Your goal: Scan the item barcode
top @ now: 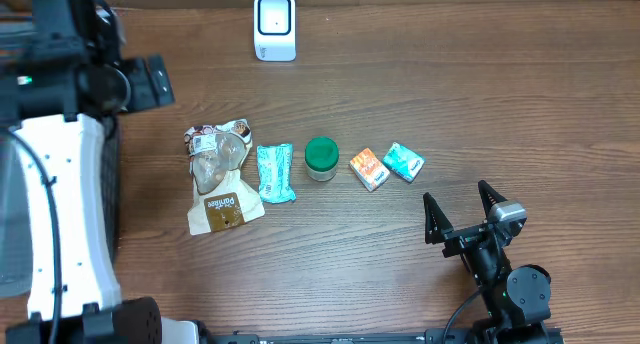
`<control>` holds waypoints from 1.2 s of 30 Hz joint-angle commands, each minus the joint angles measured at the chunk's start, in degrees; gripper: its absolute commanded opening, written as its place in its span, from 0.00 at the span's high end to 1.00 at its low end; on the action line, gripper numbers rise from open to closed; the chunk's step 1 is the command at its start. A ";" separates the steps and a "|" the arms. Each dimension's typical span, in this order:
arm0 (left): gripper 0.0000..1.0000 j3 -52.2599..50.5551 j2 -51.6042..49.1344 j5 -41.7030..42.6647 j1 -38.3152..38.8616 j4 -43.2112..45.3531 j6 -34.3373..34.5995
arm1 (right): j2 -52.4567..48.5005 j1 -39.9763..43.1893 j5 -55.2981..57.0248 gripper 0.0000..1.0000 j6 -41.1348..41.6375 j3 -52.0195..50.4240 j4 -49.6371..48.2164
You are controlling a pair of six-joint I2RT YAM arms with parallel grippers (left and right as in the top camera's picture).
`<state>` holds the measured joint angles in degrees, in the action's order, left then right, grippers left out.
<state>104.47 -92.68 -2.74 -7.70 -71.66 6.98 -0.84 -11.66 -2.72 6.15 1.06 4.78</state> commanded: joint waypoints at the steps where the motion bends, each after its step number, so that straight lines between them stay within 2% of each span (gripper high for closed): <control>1: 0.05 -6.60 -0.63 0.57 -1.57 2.82 -1.27 | 0.68 0.15 0.04 0.00 -0.24 -0.61 -0.20; 5: 0.05 -10.67 -0.63 0.66 -4.44 5.53 -2.49 | 0.68 0.15 0.04 0.00 -0.24 -0.61 -0.20; 13: 0.06 -11.87 -0.66 0.92 -10.16 9.64 -10.14 | 0.68 0.15 0.04 0.00 -0.24 -0.61 -0.20; 20: 0.04 -14.73 -0.66 0.35 -12.59 11.72 -20.96 | 0.68 0.15 0.04 0.00 -0.24 -0.61 -0.20; 22: 0.00 -15.98 -0.66 -0.72 -13.38 11.93 -21.38 | 0.68 0.15 0.04 0.00 -0.24 -0.61 -0.20; 29: 0.00 -16.98 -0.63 -0.35 -14.36 13.29 -21.35 | 0.68 0.15 0.04 0.00 -0.24 -0.61 -0.20; 34: 0.00 -16.98 -0.63 3.56 -14.34 14.47 -21.31 | 0.68 0.15 0.04 0.00 -0.24 -0.61 -0.20; 36: 0.00 -16.98 -0.63 3.72 -14.34 15.15 -19.21 | 0.68 0.15 0.04 0.00 -0.24 -0.61 -0.20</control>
<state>87.99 -93.67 -0.71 -21.43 -57.12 -12.60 -0.84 -11.64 -2.72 6.15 1.06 4.78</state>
